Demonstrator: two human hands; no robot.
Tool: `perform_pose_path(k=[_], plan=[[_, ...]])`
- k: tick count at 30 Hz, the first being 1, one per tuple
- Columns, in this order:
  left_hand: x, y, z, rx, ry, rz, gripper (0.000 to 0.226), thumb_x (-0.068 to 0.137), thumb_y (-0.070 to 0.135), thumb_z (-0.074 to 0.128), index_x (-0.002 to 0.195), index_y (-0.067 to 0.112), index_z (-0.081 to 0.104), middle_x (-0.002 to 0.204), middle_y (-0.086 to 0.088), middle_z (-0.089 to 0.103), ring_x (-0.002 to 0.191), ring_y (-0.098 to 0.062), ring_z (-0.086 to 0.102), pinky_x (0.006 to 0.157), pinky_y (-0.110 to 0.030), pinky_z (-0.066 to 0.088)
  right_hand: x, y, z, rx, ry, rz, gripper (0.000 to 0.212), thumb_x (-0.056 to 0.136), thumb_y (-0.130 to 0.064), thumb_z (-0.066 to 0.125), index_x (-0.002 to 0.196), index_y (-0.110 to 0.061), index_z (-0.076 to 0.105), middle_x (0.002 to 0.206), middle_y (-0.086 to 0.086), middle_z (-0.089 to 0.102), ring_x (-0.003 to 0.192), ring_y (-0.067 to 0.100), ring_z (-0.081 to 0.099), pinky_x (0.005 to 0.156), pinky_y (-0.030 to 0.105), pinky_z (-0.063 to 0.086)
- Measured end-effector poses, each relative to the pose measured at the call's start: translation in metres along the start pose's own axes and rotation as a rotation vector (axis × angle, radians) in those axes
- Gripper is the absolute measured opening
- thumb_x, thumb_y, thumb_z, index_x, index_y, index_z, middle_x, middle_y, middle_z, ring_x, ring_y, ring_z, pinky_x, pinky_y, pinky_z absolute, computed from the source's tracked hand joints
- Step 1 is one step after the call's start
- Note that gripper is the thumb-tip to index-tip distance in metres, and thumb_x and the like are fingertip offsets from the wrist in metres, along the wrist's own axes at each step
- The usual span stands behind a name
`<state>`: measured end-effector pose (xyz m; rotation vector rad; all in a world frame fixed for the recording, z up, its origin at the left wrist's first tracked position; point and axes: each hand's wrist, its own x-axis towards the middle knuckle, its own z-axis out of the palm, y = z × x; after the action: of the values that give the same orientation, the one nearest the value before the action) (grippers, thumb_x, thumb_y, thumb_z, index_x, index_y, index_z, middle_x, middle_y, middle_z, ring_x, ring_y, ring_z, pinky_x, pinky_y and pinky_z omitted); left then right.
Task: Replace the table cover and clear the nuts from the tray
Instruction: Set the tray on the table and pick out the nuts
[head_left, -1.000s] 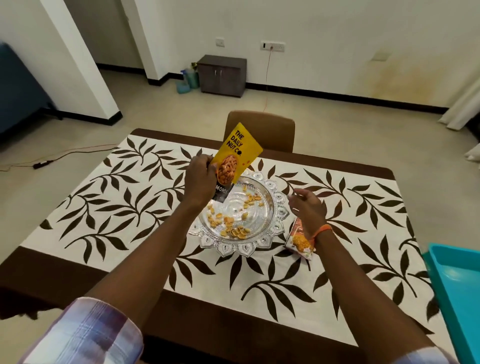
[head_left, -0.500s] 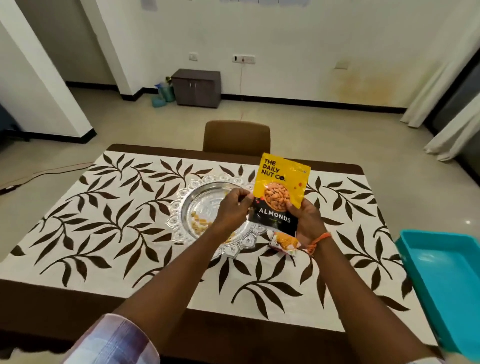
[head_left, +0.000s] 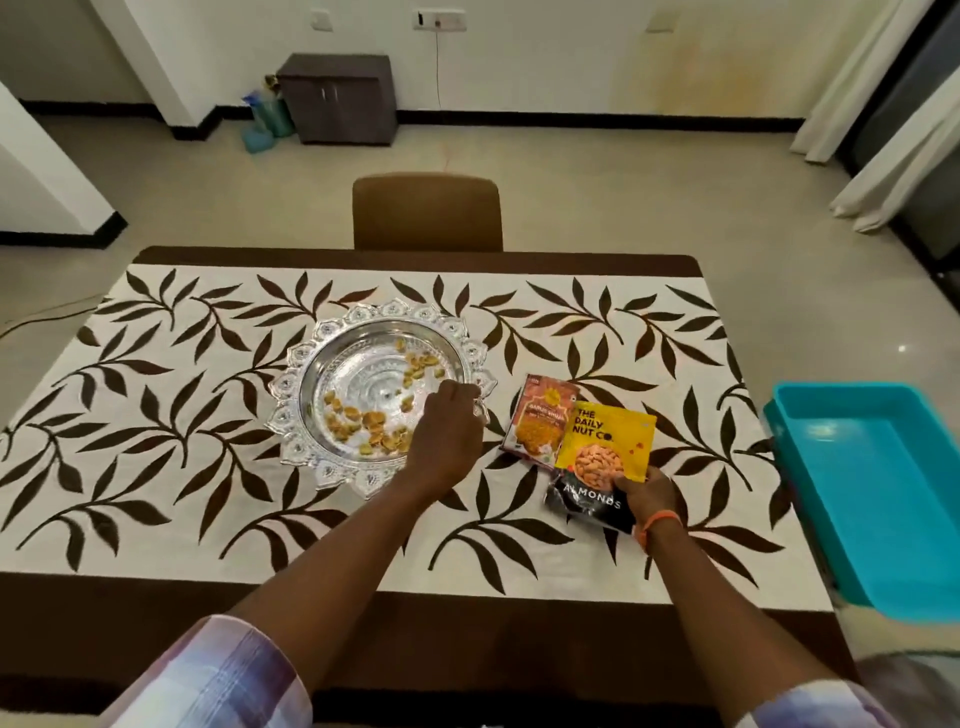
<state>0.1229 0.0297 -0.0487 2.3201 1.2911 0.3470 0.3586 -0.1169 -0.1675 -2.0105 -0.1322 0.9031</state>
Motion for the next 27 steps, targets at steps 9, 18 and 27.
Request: perform_pose_path(k=[9, 18, 27], plan=[[-0.010, -0.014, -0.009, -0.096, 0.083, 0.016, 0.035, 0.094, 0.015, 0.055, 0.129, 0.014, 0.052, 0.129, -0.006, 0.050, 0.118, -0.023, 0.047, 0.091, -0.036, 0.046, -0.028, -0.048, 0.016, -0.319, 0.272, 0.013, 0.052, 0.078, -0.019, 0.069, 0.126, -0.012, 0.049, 0.133, 0.022, 0.040, 0.118, 0.046, 0.043, 0.094, 0.049, 0.043], [-0.036, -0.084, -0.044, 0.112, 0.311, -0.197, 0.042, 0.090, 0.014, 0.057, 0.129, 0.002, 0.052, 0.133, -0.020, 0.051, 0.127, -0.038, 0.044, 0.107, -0.047, 0.037, -0.093, -0.163, 0.124, -0.294, -0.072, -0.872, 0.026, 0.085, -0.009, 0.063, 0.111, -0.005, 0.063, 0.113, 0.013, 0.061, 0.107, 0.029, 0.058, 0.092, 0.039, 0.047], [-0.050, -0.127, -0.046, 0.278, 0.159, -0.312, 0.068, 0.100, 0.039, 0.043, 0.150, -0.003, 0.023, 0.157, -0.025, 0.019, 0.148, -0.039, 0.011, 0.121, -0.048, 0.012, -0.092, -0.175, 0.237, -1.178, -0.477, -1.130, 0.077, 0.097, -0.057, 0.031, 0.153, -0.012, 0.005, 0.161, 0.014, 0.002, 0.149, 0.031, 0.002, 0.120, 0.047, 0.008]])
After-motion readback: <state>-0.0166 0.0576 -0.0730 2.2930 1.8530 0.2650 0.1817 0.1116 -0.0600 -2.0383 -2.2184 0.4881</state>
